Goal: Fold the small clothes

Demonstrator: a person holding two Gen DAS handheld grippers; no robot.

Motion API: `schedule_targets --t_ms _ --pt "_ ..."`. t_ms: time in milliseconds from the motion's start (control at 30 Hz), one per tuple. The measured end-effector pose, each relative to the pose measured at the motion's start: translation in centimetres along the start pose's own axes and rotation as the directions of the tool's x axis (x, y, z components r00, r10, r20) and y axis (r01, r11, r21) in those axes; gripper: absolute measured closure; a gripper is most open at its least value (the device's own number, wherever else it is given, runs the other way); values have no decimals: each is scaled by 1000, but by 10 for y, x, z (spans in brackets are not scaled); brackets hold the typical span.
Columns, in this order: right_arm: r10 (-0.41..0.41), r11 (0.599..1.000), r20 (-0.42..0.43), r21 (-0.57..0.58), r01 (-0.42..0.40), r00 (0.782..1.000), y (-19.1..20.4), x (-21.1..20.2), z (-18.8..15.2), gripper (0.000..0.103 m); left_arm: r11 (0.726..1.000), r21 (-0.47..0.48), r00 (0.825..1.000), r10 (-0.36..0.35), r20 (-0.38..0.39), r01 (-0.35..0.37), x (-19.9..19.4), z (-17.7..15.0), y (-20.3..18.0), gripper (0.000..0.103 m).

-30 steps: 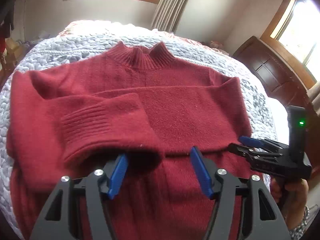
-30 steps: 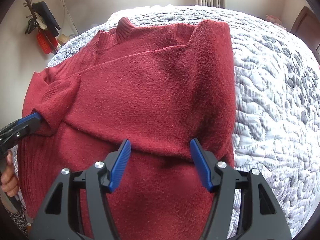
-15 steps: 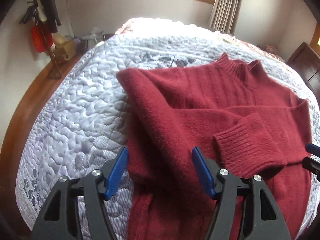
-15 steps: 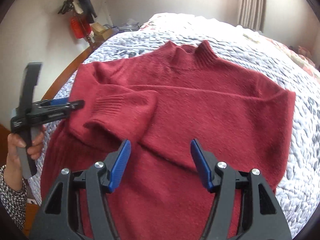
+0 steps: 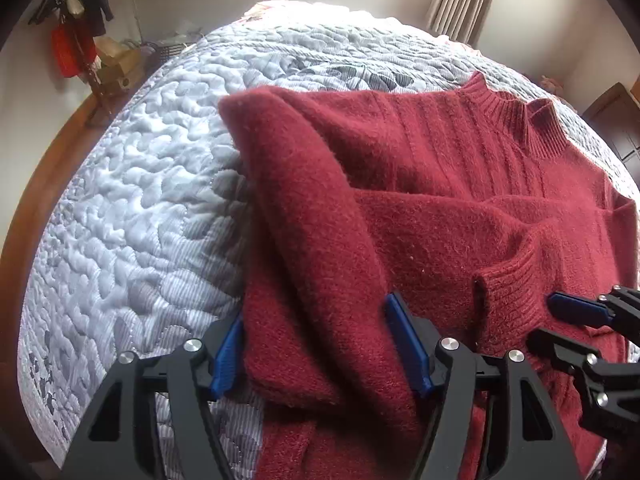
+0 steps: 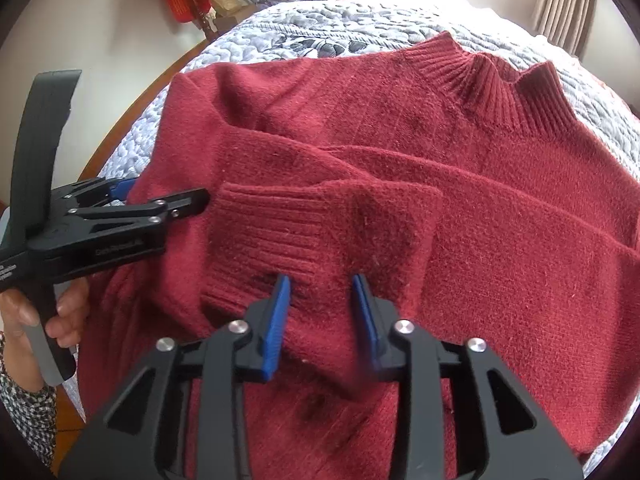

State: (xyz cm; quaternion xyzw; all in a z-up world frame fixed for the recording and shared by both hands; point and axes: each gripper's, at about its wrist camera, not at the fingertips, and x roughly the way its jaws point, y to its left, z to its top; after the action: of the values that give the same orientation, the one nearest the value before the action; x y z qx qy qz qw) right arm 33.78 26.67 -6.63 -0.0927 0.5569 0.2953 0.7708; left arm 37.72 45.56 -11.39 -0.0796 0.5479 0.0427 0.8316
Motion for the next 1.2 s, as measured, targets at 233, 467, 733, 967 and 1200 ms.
schedule_targets --t_ms 233,467,733,967,1200 --pt "28 985 138 162 -50 990 -53 -43 -19 100 1000 -8 1000 -16 10 16 0 -3 2 33" --pt "-17 933 111 359 -24 994 -129 -63 -65 86 1000 -11 999 -15 30 15 -2 -6 0 31" --pt "1 893 209 440 -95 978 -164 -92 -89 55 997 -39 993 -67 100 71 -45 -18 21 34" --pt "108 867 217 456 -199 970 -179 -83 -81 47 1000 -17 984 9 180 -6 -81 -46 41 34" --pt "104 896 170 412 -167 980 -162 -57 -57 80 997 34 977 64 204 -73 -89 -63 50 33"
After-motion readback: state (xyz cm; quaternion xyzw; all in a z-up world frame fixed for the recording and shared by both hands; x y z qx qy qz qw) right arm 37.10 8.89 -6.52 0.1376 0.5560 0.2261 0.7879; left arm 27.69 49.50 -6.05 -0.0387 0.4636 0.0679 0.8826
